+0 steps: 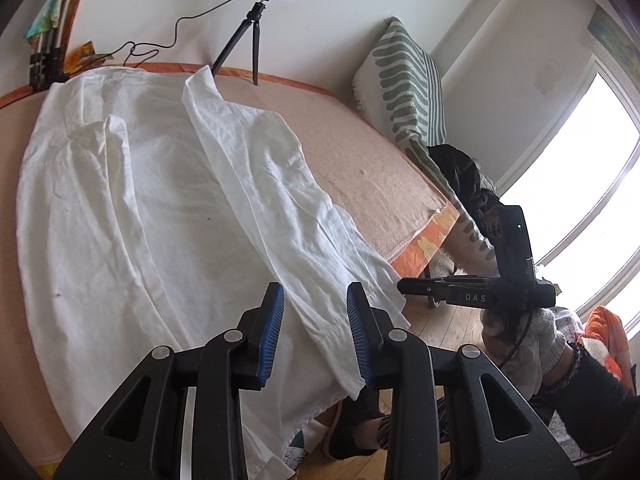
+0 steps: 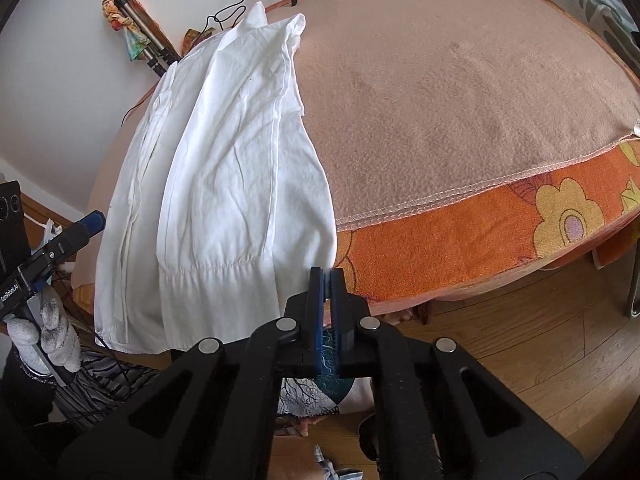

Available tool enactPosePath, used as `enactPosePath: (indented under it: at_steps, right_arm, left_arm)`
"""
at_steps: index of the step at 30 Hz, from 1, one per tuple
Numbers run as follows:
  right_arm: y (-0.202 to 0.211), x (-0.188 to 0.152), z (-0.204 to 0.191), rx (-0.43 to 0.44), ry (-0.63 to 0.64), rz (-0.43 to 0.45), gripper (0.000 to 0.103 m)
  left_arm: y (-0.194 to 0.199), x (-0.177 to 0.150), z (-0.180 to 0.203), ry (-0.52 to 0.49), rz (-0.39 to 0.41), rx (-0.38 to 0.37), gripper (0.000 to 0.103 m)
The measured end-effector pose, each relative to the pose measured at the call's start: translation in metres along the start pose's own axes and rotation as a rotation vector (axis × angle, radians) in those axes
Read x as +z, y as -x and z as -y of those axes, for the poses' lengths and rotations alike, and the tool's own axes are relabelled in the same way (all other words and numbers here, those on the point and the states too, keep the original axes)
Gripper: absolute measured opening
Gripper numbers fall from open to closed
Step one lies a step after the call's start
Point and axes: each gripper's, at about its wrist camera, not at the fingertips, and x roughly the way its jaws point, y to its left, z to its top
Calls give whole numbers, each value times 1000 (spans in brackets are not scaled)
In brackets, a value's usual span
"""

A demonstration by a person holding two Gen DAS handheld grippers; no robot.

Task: Fold small clothes
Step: 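Grasp the folded shirt's hem edge with the right tool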

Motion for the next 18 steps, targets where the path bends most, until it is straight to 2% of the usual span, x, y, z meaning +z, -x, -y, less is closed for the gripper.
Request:
enactPosePath:
  at_steps: [6,11,13,17,18]
  right_arm:
    - [31,-12,-2,52,0,73,3]
    - [27,-14,-10,56,11,42,3]
    - [30,-13,-17,98,11,50,3]
    - [48,-10,-28,167,13,78,3]
    - [51,-7,-30,186,10,85,3]
  left_arm:
    - [-2,-2,-1,0,-7,5,31]
    - [-7,-1,-2,33,-21,-7,31]
    - [-9,-1,2,32,-16,-16,44]
    - [-14,-11,29,-89,-23,-36,51]
    - [-16,-16,38,-126,-27,-34,57]
